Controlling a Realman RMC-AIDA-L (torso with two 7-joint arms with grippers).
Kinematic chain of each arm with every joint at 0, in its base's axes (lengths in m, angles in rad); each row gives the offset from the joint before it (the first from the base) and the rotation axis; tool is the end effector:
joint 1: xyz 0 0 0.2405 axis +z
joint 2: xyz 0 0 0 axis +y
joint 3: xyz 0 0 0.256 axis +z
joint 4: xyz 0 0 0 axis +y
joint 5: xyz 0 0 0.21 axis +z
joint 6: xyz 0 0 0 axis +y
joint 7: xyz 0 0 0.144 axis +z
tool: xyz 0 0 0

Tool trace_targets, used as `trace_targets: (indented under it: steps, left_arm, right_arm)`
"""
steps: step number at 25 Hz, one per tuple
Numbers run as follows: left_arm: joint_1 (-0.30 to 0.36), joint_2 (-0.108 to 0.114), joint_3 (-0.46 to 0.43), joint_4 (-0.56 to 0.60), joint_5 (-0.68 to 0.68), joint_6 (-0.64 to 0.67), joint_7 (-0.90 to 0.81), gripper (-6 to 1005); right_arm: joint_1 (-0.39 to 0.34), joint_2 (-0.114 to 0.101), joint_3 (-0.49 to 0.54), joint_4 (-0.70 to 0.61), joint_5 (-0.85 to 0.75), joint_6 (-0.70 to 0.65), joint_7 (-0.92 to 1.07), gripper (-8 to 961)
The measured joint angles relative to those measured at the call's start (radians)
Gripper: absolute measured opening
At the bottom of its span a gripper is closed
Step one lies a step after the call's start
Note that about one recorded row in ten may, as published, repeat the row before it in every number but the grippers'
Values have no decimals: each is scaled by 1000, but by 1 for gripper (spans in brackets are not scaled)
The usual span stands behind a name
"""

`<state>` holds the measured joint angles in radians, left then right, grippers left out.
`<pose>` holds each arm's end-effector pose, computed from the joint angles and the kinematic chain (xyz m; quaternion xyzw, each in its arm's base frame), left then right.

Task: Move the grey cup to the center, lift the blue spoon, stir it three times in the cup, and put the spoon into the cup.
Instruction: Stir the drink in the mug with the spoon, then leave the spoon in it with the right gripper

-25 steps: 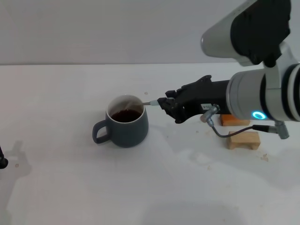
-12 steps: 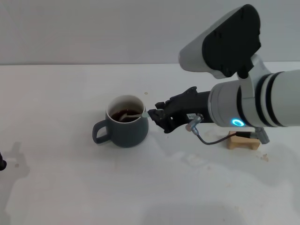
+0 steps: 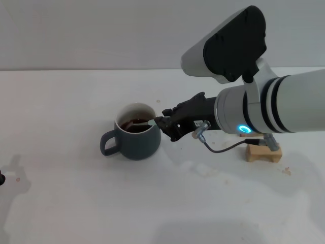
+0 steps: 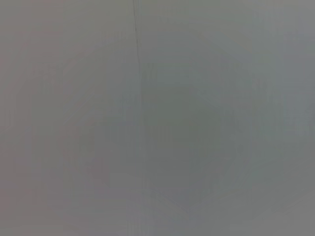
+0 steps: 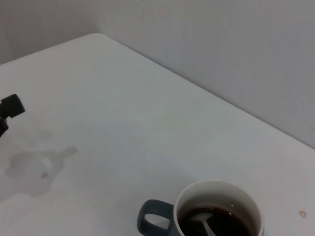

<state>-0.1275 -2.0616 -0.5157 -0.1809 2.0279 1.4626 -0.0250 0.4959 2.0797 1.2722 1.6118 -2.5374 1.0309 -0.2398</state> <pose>-0.3753 0.2119 -0.0023 -0.6658 -0.2054 -0.2662 0.6661 0.0795 0.3325 -0.0606 -0.9413 0.2317 0.0183 0.2448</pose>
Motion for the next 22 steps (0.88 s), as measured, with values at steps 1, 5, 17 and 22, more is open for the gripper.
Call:
trace_targets:
  steps: [1, 5, 17, 22]
  left_arm:
    - [0, 0, 0, 0, 0, 0, 0, -1]
    - [-3, 0, -1, 11, 0, 1, -7, -1]
    - [-8, 0, 1, 25, 0, -2, -9, -1]
    - [-8, 0, 2, 28, 0, -4, -9, -1]
  right_arm:
    - [3, 0, 0, -9, 0, -7, 0, 209]
    - [15, 0, 2, -33, 0, -24, 0, 212]
    - [19, -4, 38, -66, -8, -42, 0, 218]
    - [7, -4, 38, -46, -8, -24, 1, 221]
